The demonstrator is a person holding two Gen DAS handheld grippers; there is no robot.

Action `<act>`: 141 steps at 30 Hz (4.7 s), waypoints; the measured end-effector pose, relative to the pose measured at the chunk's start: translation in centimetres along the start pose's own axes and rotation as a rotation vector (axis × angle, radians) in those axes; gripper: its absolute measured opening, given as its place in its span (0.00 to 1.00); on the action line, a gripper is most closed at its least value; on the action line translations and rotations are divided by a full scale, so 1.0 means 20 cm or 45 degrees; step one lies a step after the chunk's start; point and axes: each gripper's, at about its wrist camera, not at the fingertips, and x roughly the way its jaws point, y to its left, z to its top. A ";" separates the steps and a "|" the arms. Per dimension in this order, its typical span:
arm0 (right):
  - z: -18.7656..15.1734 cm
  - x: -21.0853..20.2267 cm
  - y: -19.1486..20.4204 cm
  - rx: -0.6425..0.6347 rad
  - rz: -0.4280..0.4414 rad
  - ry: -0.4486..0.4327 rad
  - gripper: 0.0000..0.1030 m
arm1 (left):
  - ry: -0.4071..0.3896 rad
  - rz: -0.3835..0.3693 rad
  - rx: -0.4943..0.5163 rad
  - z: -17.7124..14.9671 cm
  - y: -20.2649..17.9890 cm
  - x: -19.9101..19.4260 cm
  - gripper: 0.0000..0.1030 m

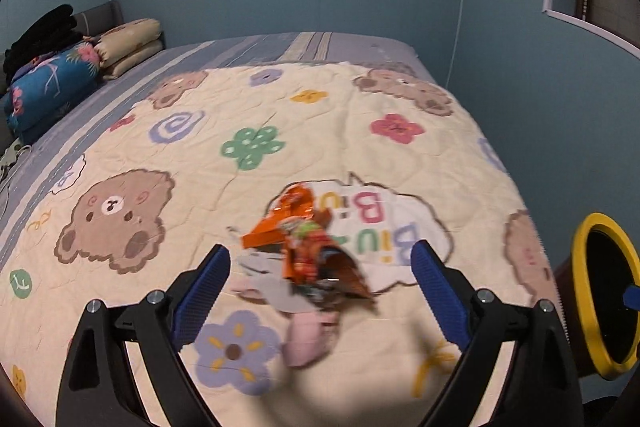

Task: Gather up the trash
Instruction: 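Grasp the orange snack wrapper with the left tool while the right tool grasps the pink cloth, then carry the snack wrapper and pink cloth over the yellow bin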

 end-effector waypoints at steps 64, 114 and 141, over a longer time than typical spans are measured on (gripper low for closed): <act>0.02 0.87 0.57 -0.296 0.006 0.347 0.18 | 0.190 -0.386 -0.377 0.10 0.62 0.28 0.22; -0.05 -0.97 -0.01 0.072 -0.030 -0.447 0.18 | -0.514 -0.321 0.291 -0.06 -0.45 -1.41 0.22; -0.06 -1.21 -0.49 0.273 -0.295 -0.617 0.18 | -0.474 -0.515 0.418 0.08 -1.17 -1.12 0.22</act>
